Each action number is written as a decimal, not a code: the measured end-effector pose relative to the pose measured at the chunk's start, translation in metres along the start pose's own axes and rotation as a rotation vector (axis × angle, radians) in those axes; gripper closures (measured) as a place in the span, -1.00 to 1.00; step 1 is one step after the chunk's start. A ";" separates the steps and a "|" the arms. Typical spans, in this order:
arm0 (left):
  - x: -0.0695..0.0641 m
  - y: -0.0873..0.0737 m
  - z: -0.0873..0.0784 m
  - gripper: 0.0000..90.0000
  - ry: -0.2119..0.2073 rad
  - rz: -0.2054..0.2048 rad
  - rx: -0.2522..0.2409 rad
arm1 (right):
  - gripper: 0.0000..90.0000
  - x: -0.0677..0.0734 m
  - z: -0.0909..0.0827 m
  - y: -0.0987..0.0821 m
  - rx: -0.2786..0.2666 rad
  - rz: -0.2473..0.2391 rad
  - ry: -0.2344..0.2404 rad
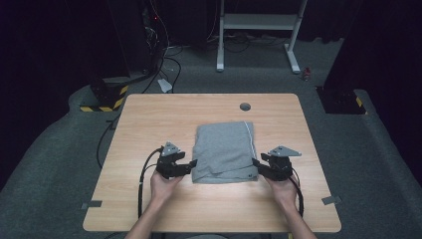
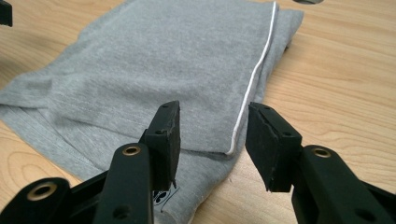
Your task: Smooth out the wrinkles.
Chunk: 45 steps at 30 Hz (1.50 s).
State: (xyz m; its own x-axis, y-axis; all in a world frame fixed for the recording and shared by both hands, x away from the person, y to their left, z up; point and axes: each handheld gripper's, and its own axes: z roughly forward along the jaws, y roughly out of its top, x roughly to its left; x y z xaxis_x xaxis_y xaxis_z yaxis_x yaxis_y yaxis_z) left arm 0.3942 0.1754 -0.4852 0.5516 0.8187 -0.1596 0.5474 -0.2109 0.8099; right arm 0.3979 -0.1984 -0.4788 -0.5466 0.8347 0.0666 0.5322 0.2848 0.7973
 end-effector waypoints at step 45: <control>0.065 -0.041 -0.025 -0.18 0.232 -0.116 0.055 | 0.13 -0.066 -0.020 -0.044 0.081 0.144 -0.177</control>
State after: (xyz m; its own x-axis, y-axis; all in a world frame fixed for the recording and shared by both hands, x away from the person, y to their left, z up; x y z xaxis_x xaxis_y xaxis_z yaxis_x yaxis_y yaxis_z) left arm 0.3914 0.2509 -0.5147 0.3271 0.9385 -0.1108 0.6353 -0.1316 0.7610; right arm 0.3974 -0.2758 -0.5064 -0.3435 0.9370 0.0639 0.6503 0.1882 0.7360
